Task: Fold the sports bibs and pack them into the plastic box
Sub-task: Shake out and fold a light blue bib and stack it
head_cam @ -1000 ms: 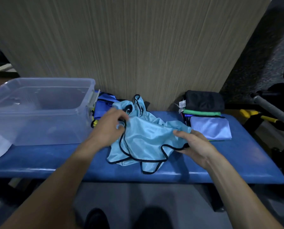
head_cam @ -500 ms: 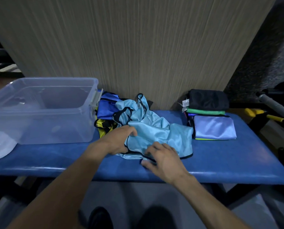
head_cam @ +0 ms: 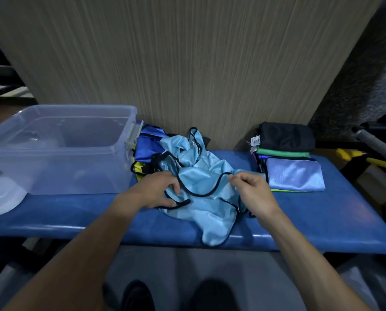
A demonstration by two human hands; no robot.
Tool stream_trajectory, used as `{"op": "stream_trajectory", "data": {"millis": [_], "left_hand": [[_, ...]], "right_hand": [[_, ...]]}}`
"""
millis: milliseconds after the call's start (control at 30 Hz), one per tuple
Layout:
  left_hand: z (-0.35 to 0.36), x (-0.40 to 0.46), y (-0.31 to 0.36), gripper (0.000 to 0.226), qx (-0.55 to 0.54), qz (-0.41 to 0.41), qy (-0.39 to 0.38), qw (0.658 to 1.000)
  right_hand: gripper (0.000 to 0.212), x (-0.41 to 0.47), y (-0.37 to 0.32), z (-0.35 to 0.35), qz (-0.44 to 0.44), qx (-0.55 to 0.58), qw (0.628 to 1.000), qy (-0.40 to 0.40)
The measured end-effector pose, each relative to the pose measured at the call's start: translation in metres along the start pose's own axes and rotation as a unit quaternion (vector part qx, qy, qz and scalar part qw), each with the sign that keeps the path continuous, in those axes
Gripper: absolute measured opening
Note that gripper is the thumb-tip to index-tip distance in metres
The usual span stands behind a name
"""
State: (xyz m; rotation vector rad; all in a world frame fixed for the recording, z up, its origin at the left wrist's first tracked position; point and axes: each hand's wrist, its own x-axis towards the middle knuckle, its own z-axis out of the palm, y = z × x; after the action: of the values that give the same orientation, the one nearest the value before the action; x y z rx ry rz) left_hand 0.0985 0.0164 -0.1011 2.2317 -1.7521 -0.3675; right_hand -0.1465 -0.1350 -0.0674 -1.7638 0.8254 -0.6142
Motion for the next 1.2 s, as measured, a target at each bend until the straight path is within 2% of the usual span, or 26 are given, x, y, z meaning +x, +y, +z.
{"op": "stream_trajectory", "data": {"millis": [67, 100, 133, 200, 267, 333, 400, 500, 633, 767, 833, 900, 1033, 1100, 1200], "left_hand": [[-0.001, 0.002, 0.006, 0.018, 0.039, 0.003, 0.0, 0.999], [0.0, 0.003, 0.009, 0.015, 0.063, 0.006, 0.002, 0.998], [0.0, 0.003, 0.01, 0.015, 0.085, 0.005, -0.001, 0.996], [0.002, 0.003, 0.009, 0.029, 0.102, -0.003, -0.02, 0.995], [0.004, 0.002, 0.006, 0.045, 0.1, -0.012, -0.045, 0.994], [0.006, 0.002, 0.007, 0.046, 0.126, -0.019, -0.038, 0.991], [0.007, 0.003, 0.012, 0.032, 0.146, -0.025, -0.001, 0.989], [0.004, 0.003, 0.016, 0.002, 0.14, -0.016, 0.044, 0.989], [-0.018, -0.014, 0.018, 0.016, -0.089, -0.004, 0.108, 0.99], [-0.055, -0.036, 0.043, 0.017, -0.301, 0.047, 0.2, 0.931], [-0.077, -0.047, 0.063, 0.016, -0.364, 0.074, 0.223, 0.901], [-0.102, -0.059, 0.087, 0.008, -0.368, 0.106, 0.206, 0.901], [-0.171, -0.081, 0.132, 0.006, -0.233, 0.154, 0.138, 0.95], [-0.208, -0.093, 0.158, 0.009, -0.198, 0.193, 0.147, 0.95], [-0.255, -0.112, 0.193, 0.011, -0.189, 0.261, 0.178, 0.93]], "right_hand": [[0.019, 0.003, 0.002, -0.001, 0.028, 0.01, 1.0, -0.005], [0.017, 0.003, 0.004, -0.001, 0.033, -0.003, 0.999, -0.008], [0.023, 0.002, 0.004, 0.0, 0.026, -0.029, 0.999, -0.006], [0.029, 0.001, 0.004, 0.001, -0.008, -0.085, 0.996, -0.006], [0.031, -0.002, 0.003, 0.003, -0.041, -0.132, 0.99, -0.041], [0.035, -0.006, 0.004, 0.008, -0.069, -0.207, 0.971, -0.094], [0.039, -0.008, 0.006, 0.015, -0.085, -0.249, 0.956, -0.126], [0.036, -0.011, 0.003, 0.02, -0.084, -0.243, 0.958, -0.128], [0.025, -0.009, -0.006, 0.012, -0.061, -0.201, 0.972, -0.11], [0.019, -0.01, -0.015, 0.002, -0.049, -0.129, 0.979, -0.148], [0.015, -0.014, -0.021, -0.001, -0.043, -0.092, 0.982, -0.161], [0.013, -0.018, -0.031, -0.006, -0.053, -0.072, 0.983, -0.162], [0.024, -0.026, -0.071, -0.022, -0.065, -0.032, 0.987, -0.143], [0.036, -0.026, -0.101, -0.031, -0.088, -0.035, 0.987, -0.127], [0.069, -0.023, -0.156, -0.043, -0.133, -0.025, 0.984, -0.114]]}}
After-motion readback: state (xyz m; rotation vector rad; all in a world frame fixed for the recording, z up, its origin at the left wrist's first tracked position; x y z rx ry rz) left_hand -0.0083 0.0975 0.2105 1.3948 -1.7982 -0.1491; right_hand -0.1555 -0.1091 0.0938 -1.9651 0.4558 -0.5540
